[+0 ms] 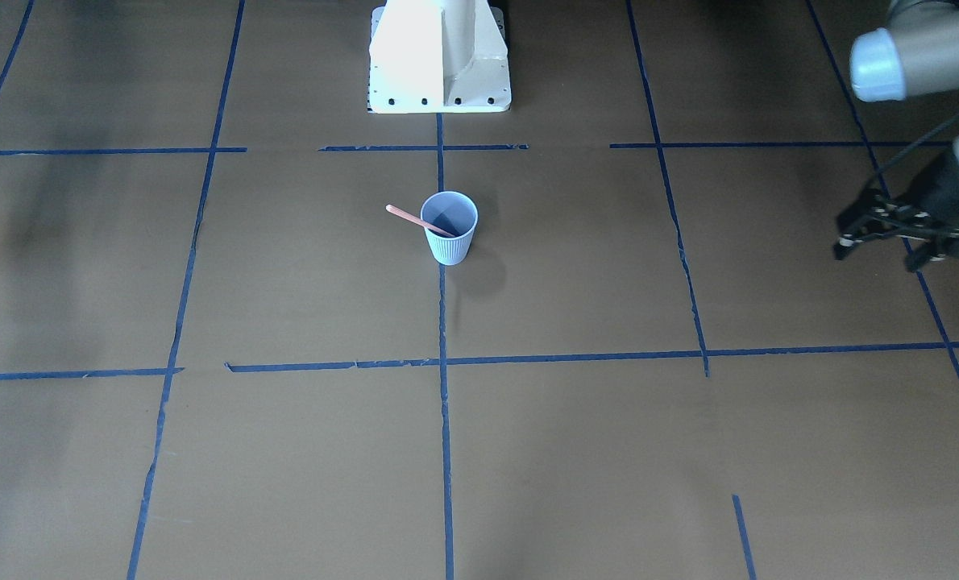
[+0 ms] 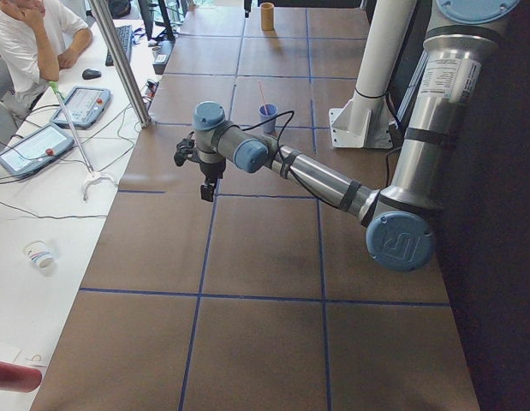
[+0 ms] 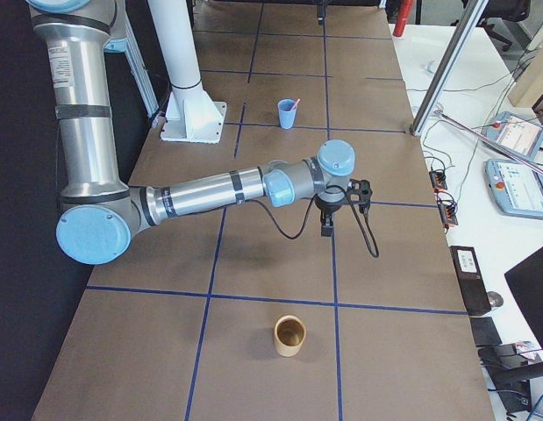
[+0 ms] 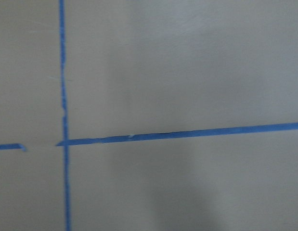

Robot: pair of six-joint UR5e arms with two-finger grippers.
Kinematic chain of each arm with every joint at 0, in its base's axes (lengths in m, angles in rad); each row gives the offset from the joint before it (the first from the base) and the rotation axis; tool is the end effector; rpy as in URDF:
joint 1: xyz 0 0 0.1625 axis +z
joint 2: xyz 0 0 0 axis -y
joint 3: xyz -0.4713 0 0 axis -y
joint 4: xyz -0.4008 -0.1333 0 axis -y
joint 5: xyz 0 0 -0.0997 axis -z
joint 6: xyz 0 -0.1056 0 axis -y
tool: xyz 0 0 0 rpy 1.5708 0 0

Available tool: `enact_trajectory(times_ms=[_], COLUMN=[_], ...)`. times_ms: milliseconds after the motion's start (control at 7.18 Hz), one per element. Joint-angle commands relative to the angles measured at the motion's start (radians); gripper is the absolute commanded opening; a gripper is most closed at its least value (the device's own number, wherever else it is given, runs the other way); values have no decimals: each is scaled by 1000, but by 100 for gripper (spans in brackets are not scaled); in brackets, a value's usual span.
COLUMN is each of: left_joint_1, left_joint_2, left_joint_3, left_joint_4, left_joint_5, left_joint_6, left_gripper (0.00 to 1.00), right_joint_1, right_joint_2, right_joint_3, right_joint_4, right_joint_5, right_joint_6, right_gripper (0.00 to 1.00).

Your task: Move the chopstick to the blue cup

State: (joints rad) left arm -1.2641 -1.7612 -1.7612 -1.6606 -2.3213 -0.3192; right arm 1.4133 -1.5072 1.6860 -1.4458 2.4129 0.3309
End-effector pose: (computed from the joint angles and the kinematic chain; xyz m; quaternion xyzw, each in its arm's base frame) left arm 0.1182 -0.5764 0.4999 0.0967 0.4059 0.0798 0.9053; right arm -0.0309 -0.5424 0.5988 0.0363 -0.4254 0.0165 0.9041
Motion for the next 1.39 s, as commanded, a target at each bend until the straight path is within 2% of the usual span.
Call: enact_trajectory(times_ms=[0,139,418,557,697,1254], left_joint_1=[-157,-213,-233,-233,-235,-222], left_joint_2=[-3,-1,-1,-36,-49,-107], left_joint_3=[144,158,181,253,265,325], left_joint_4=[4,22,73,79,82,81], left_joint_5=[-33,-30,-26,-27,-33,-27], left_joint_6=[315,412,477,521,572,543], left_gripper=[100,100,100,100,100,100], right_joint_1=[113,125,174,180,179,174], right_joint_2=[-13,-11,-11,-7,1,25], right_joint_3=[-127,-161,-198,-200,-189,-192], right_joint_4=[-4,-4,-7,-51,-101,-105], right_joint_5=[-85,-90,-74,-49,-49,-40], right_joint_6=[-345,-415,-460,-460,-461,-457], right_gripper=[100,100,100,100,100,100])
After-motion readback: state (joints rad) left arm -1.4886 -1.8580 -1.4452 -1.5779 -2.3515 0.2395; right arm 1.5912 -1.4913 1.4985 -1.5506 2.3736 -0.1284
